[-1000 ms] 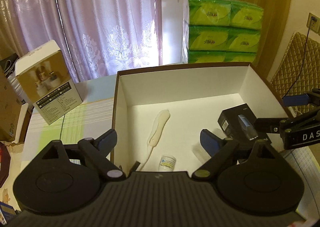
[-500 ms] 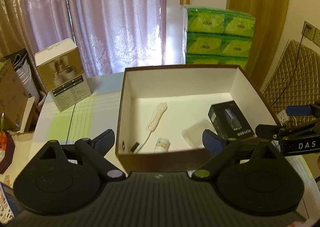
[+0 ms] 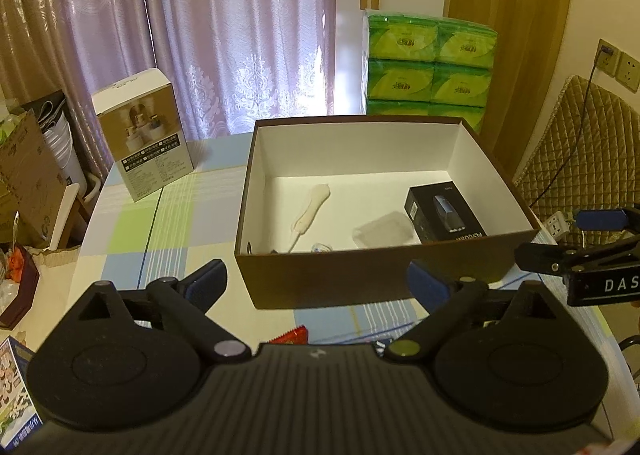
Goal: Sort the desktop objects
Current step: 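Withdraw both tools from the brown box back toward the table items, then move left tool toward cotton swab pack while right tool approaches dark brown scrunchie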
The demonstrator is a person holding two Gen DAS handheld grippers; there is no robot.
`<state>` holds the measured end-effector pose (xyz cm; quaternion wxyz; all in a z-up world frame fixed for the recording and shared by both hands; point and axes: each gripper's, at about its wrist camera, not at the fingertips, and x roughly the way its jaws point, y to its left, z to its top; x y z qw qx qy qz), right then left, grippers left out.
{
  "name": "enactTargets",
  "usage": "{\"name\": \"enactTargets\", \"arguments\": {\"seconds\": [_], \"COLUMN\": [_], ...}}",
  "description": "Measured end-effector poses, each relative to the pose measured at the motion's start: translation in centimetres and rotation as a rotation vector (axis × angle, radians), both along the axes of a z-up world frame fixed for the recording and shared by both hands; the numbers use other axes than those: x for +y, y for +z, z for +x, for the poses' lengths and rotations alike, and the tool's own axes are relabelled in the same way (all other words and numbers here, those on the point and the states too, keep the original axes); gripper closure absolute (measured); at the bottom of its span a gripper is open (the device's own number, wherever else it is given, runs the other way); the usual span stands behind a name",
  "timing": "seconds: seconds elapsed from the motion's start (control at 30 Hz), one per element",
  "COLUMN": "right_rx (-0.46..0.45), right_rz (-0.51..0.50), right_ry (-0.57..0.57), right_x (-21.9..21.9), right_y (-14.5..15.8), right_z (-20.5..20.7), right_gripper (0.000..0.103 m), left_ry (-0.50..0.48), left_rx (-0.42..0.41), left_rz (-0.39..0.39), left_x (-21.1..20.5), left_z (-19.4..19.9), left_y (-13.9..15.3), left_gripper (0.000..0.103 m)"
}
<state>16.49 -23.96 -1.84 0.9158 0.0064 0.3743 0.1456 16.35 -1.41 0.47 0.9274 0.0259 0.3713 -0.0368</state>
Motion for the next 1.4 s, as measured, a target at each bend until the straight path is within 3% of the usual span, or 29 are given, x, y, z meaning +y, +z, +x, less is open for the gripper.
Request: {"name": "enactTargets", "arguments": {"seconds": [0.63, 0.83, 1.4], "right_rx": [0.005, 0.037, 0.183], "right_rz": [0.011, -0.001, 0.036], "right_ry": [0.017, 0.027, -0.004], "right_x": [-0.8, -0.8, -2.5], "right_y": [0.6, -0.4, -5.1], "right_z": [-4.2, -4.9, -6.8], "right_gripper": [0.002, 0.002, 0.002], "left_ry": [-0.012, -0.003, 0.006], "left_rx": [-0.003, 0.024, 0.147], "left_rz": [-0.009, 0.024, 0.015], "left_x": [-0.8, -1.1, -0.1], "left_z": [-4.7, -5.6, -8.1], "left_y": [0.5, -0.8, -5.2], "left_gripper": [0.008, 0.008, 0.008]}}
